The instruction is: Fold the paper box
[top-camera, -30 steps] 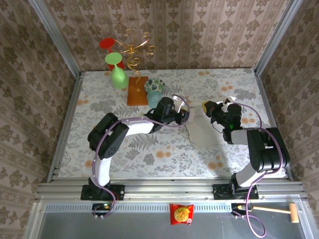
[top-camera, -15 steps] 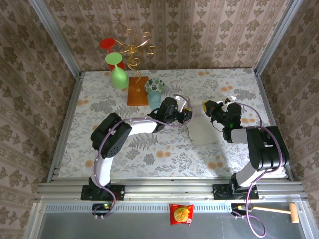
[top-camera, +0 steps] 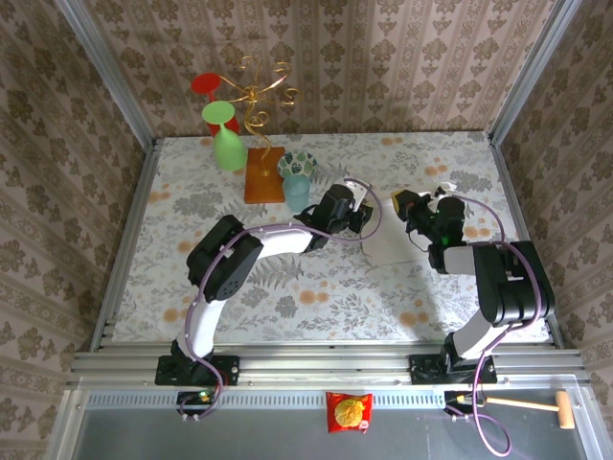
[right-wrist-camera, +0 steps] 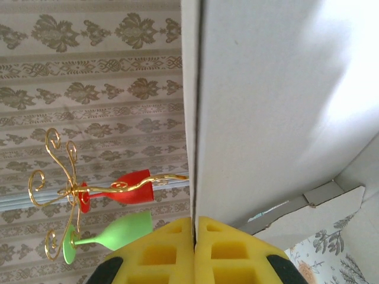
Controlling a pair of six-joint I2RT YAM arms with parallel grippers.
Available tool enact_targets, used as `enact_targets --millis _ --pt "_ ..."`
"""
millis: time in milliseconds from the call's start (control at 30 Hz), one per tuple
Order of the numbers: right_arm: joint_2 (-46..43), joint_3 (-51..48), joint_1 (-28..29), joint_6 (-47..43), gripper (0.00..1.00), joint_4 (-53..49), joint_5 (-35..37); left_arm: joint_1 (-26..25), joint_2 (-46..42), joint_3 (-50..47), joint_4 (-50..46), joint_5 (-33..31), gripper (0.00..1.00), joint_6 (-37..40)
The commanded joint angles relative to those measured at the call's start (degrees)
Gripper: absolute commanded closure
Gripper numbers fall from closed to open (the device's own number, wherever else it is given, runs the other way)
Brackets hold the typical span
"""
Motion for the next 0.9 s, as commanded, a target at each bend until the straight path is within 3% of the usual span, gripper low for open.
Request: enact_targets --millis 0,233,500,533,633,700,867 --pt "1.1 0.9 0.8 1.2 1.0 0.7 -3.3 -0.1 1.9 2.6 -1.8 -2.1 0.76 1.3" --pt "1.3 2.5 0.8 1.3 1.0 -0.6 -3.6 0.2 2.6 4.1 -1.4 0.1 0.99 1.1" --pt "-1.7 3.7 0.9 -1.1 1.0 -9.0 -3.2 0.2 3.8 11.4 -13.0 -4.0 1.0 -1.8" --pt "-2.4 3.7 0.9 -1.6 0.96 -10.3 -3.0 0.2 3.9 12.6 -15.9 -5.0 1.0 -2.2" --pt "-5.9 4.0 0.7 -3.5 0.68 -16.4 -1.2 0.7 3.3 14.0 -20.8 -6.3 1.0 -3.6" --pt "-10.5 5.5 0.4 -6.6 0.56 -24.0 0.8 1.5 2.3 15.1 -25.8 -6.1 1.0 -4.9" --pt "-22.3 13.2 -0.3 -19.9 0.47 -48.5 6.8 3.4 -2.1 16.4 -38.8 -5.7 1.0 -4.6"
